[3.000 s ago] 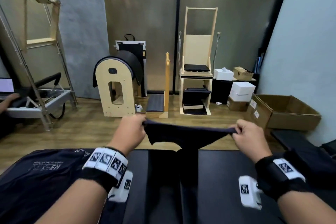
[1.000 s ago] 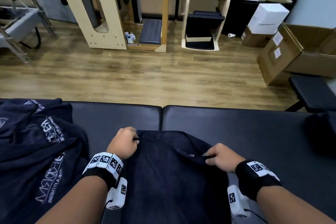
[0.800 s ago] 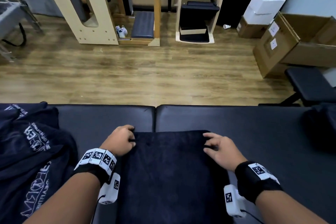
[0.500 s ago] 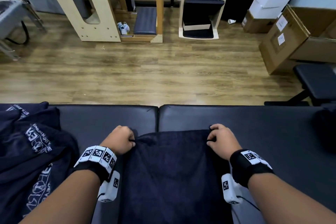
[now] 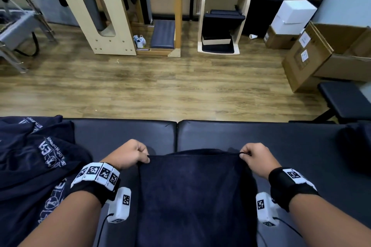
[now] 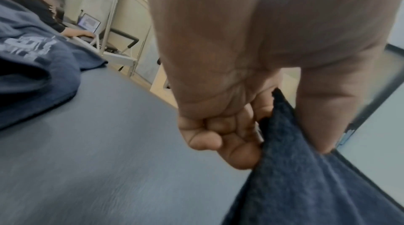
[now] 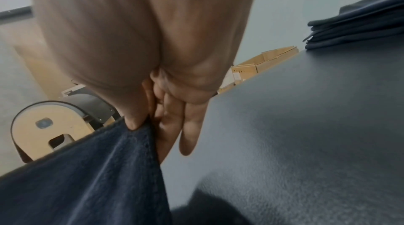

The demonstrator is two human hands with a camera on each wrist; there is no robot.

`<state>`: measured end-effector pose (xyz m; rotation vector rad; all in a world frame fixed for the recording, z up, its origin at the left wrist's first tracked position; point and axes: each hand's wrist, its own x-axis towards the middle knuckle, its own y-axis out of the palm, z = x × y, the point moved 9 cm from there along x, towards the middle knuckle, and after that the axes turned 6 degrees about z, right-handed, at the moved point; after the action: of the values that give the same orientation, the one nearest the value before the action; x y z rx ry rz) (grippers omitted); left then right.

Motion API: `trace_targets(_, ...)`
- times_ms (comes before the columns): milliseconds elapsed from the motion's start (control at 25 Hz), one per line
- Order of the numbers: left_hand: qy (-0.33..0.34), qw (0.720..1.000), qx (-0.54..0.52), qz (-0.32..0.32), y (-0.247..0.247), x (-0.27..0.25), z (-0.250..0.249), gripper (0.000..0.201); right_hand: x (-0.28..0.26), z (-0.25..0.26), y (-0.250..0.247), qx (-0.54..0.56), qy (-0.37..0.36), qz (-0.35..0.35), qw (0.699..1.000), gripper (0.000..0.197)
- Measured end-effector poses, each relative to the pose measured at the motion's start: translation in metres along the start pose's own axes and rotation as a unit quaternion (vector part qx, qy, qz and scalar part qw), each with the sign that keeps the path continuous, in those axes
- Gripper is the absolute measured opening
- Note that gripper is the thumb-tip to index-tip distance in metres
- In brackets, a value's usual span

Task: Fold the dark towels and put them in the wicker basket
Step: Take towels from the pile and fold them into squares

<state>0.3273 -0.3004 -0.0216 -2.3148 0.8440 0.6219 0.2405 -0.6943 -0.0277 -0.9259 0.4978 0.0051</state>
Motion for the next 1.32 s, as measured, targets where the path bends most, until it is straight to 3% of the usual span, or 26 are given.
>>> trace_targets(120,0.037,0.998,0.043,-0.037,-0.014,-0.025,-0.032,0.027,-0.023,0.017,-0.032,0.026,-0.024,-0.049,0.998,0.023)
trace_targets(240,0.089,0.982,0.075,-0.146,-0.051,-0.058,-0.075,0.022,-0.049,0.05,-0.083,0.058,-0.08,-0.122,0.988,0.021)
trace_targets(320,0.163,0.958,0.067,-0.227,-0.076,-0.09,-0.115,0.019,-0.074,0.08,-0.127,0.07,-0.134,-0.188,0.97,0.016)
trace_targets(400,0.238,0.926,0.053,-0.29,-0.092,-0.131,-0.153,0.017,-0.104,0.11,-0.167,0.034,-0.186,-0.25,0.95,0.023)
trace_targets(480,0.281,0.906,0.063,-0.31,-0.094,-0.163,-0.175,0.013,-0.131,0.128,-0.189,0.005,-0.221,-0.278,0.935,0.026)
trace_targets(560,0.301,0.906,0.066,-0.29,-0.083,-0.186,-0.18,0.014,-0.159,0.127,-0.194,-0.007,-0.237,-0.279,0.931,0.024)
trace_targets(680,0.279,0.924,0.102,-0.242,-0.042,-0.204,-0.153,0.02,-0.182,0.095,-0.158,-0.036,-0.218,-0.216,0.951,0.02)
trace_targets(880,0.111,0.958,0.2,-0.174,0.071,-0.195,-0.037,0.029,-0.204,-0.002,-0.025,-0.043,-0.112,-0.012,0.993,0.025)
trace_targets(1040,-0.028,0.98,0.172,-0.097,0.164,-0.205,0.054,0.031,-0.248,-0.073,0.063,-0.068,-0.018,0.122,0.99,0.023)
trace_targets(1160,-0.065,0.986,0.153,-0.03,0.2,-0.219,0.087,0.033,-0.277,-0.093,0.09,-0.08,0.006,0.218,0.973,0.023)
trace_targets(1240,-0.057,0.987,0.146,-0.035,0.2,-0.224,0.087,0.031,-0.282,-0.095,0.085,-0.082,0.006,0.226,0.971,0.022)
trace_targets(1320,-0.045,0.985,0.154,-0.059,0.192,-0.221,0.077,0.032,-0.276,-0.092,0.07,-0.063,0.007,0.184,0.981,0.02)
